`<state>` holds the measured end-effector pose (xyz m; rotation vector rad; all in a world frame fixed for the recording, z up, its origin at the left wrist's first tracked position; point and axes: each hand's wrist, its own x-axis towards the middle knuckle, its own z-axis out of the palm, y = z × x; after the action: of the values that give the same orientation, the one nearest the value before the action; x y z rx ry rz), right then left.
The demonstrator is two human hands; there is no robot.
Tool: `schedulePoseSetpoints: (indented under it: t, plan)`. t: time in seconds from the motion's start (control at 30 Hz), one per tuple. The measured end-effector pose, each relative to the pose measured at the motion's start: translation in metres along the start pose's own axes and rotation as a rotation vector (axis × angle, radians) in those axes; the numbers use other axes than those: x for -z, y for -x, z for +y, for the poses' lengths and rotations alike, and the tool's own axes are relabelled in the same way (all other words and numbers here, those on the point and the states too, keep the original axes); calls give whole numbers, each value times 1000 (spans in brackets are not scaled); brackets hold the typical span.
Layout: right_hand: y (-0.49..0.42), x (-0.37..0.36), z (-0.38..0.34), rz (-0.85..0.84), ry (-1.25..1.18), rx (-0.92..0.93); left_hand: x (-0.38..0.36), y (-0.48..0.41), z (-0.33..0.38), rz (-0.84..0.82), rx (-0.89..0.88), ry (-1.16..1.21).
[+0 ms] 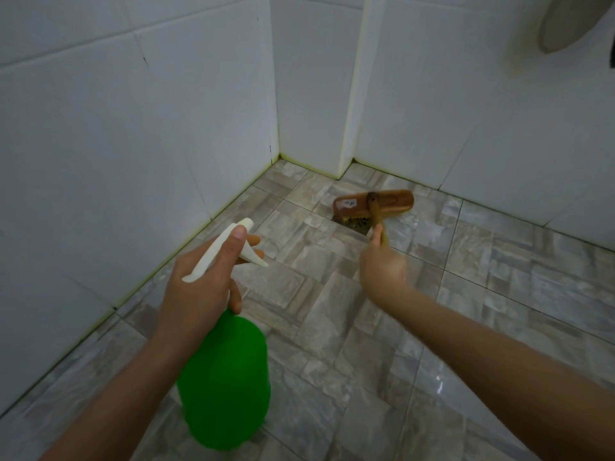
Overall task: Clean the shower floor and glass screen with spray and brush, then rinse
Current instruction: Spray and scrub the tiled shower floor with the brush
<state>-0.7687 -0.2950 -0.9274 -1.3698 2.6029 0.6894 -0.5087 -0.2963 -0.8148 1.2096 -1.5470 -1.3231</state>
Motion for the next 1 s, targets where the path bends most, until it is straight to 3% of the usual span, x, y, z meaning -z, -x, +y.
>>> schedulePoseSetpoints:
  t: [0.17, 0.37, 0.53, 0.67, 0.73, 0.83, 0.9, 1.0]
  plan:
    - [-7, 22, 19, 66, -93, -39, 4, 2, -2, 3, 15, -9]
    - [34, -1, 31, 3, -169, -32, 5, 0, -1, 6, 25, -6]
    - [1, 17, 42, -123, -796, 7, 4, 0, -2, 3, 35, -13]
    - [-50, 23, 38, -59, -1227, -35, 2, -1, 0, -1, 34, -10]
    - [-63, 30, 32, -26, -1158, -8, 1, -1, 0, 1, 32, -19]
    - [-71, 40, 22, -45, -825, 21, 1, -1, 0, 9, 27, -22]
    - [-67, 41, 18, -114, -618, -9, 2, -2, -1, 7, 23, -3]
    - [-62, 40, 18, -229, -524, -30, 3, -2, -2, 0, 38, 22]
